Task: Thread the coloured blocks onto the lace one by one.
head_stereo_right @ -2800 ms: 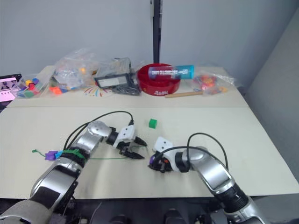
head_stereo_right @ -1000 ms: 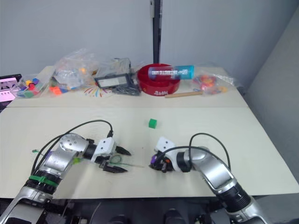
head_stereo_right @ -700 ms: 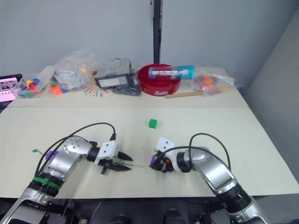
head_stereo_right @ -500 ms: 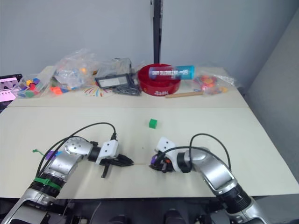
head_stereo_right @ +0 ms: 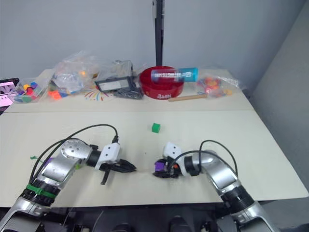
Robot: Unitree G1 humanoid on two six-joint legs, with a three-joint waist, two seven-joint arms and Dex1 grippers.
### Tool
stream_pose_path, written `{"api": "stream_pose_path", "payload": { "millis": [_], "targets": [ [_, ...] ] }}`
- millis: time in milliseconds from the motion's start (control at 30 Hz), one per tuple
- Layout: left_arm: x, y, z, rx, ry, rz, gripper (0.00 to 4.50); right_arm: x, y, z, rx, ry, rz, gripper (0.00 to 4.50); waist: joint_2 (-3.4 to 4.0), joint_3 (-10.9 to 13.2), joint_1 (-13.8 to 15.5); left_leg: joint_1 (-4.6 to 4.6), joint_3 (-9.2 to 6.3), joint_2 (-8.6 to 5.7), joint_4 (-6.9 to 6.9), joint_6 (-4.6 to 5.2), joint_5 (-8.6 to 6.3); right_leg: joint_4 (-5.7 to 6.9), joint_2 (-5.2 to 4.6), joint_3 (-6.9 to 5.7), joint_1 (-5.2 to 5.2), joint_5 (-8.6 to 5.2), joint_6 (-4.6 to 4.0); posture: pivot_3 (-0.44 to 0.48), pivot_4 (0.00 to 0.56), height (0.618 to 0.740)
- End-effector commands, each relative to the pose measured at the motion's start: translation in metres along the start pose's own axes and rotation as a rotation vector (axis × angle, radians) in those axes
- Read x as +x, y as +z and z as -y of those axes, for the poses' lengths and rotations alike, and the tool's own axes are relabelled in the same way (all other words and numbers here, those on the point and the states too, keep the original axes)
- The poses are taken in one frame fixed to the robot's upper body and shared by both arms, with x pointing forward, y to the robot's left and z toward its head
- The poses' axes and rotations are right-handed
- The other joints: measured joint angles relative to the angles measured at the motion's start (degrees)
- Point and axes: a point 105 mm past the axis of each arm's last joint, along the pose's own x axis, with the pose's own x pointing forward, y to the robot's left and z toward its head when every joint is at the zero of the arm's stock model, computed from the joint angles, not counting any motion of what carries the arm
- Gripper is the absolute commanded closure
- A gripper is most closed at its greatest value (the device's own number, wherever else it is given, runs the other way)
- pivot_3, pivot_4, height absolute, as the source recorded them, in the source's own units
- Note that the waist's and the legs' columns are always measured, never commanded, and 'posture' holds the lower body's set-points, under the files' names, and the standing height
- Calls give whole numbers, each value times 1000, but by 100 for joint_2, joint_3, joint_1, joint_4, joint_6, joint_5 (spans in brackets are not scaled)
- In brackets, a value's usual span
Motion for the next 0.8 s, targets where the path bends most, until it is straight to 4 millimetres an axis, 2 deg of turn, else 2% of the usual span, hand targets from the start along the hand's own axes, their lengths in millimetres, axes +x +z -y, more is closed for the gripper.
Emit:
{"api": "stream_pose_path", "payload": {
  "millis": [33,67,267,467,567,733,767,800],
  "targets": [
    [-7,13,2,22,14,31,4500,-4,4,2,-2,-8,7,870,0,0,-3,0,0,0,0,0,0,0,0,0,0,0,0,0,150,731],
    [-7,14,2,22,16,30,4500,-8,5,0,-5,-10,12,557,1,1,5,0,0,-1,0,0,0,1,0,0,0,0,0,0,150,731],
    [-8,16,3,19,23,27,4500,-17,0,-3,9,-69,35,557,1,1,89,-7,0,-4,0,0,0,-5,-4,-1,-2,0,1,0,150,731],
    [-8,14,2,21,28,13,4500,-17,-2,-6,21,-95,84,557,1,1,85,-7,2,-5,0,0,0,-7,-6,-1,-1,-1,1,0,150,731],
    [-8,13,3,18,24,10,4500,-18,-5,-5,12,-102,88,1378,1,1,83,-7,2,-5,0,0,0,-7,-6,-1,-2,-1,1,0,150,731],
    [-8,12,3,19,25,9,4500,-18,-5,-6,-3,-93,91,3085,1,2,74,-7,2,-4,0,0,0,-6,-5,0,-2,-1,1,0,150,731],
    [-7,12,3,19,26,9,4500,-18,-4,-6,-8,-90,90,3298,1,2,73,-7,2,-4,0,0,0,-6,-5,-1,-2,-1,1,0,150,731],
    [-7,12,2,20,27,9,4500,-18,-4,-6,-10,-87,92,3298,1,2,73,-7,2,-4,0,0,0,-6,-4,-1,-3,-1,1,0,150,731]
  ]
}}
